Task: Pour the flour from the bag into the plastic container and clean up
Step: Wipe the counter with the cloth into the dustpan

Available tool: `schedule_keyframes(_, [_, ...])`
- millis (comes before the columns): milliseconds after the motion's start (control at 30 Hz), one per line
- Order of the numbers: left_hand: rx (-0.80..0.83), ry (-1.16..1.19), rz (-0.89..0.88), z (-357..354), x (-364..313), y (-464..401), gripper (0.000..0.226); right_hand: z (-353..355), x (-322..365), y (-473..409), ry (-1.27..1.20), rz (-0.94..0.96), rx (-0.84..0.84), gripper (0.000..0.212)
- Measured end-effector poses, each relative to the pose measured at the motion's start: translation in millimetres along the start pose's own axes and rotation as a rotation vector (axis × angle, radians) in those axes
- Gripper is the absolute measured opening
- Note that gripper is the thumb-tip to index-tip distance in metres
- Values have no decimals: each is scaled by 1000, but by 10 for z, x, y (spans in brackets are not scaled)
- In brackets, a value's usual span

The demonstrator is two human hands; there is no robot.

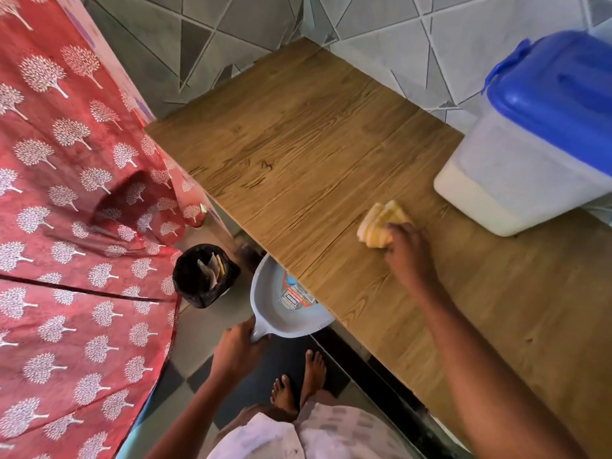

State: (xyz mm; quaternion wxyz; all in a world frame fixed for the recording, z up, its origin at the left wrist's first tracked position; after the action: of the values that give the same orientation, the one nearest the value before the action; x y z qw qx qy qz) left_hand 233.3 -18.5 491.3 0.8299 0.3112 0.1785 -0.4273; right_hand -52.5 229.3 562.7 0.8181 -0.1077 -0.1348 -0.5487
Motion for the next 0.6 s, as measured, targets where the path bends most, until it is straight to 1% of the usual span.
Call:
schedule_keyframes(100, [22, -4, -20, 10, 0, 33, 13, -119, 638, 556, -118, 124, 109, 44])
schedule_keyframes(200, [28, -44, -14, 8, 3, 47, 9, -232, 1091, 1033, -222, 269, 206, 49])
schedule_keyframes(300, [47, -42, -14, -11, 7, 101, 14, -279, 1243, 1240, -362, 328, 385, 53])
schedule_keyframes(367, [67, -47, -15, -24, 14, 140, 18, -198, 1209, 1250, -436, 325, 414, 54])
schedule_keyframes(433, [86, -66, -12, -73, 32, 164, 21, -55, 1077, 1222, -480, 305, 317, 52])
schedule_keyframes(533, [79, -73, -3, -145, 8, 200, 19, 219, 674, 1063, -558, 175, 96, 43])
schedule_keyframes(600, [84, -52, 10, -199, -40, 241, 16, 424, 333, 858, -497, 133, -54, 44])
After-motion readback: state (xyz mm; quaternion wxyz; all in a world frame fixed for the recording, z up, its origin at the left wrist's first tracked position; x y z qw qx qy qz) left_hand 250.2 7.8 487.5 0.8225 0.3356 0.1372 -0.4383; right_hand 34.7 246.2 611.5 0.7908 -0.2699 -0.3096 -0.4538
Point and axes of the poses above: each hand's wrist, its own y-axis away from the middle knuckle, its own z-axis out of the back of the hand, x = y × z, the point moved 2 cm from there along -y, towards the middle knuckle
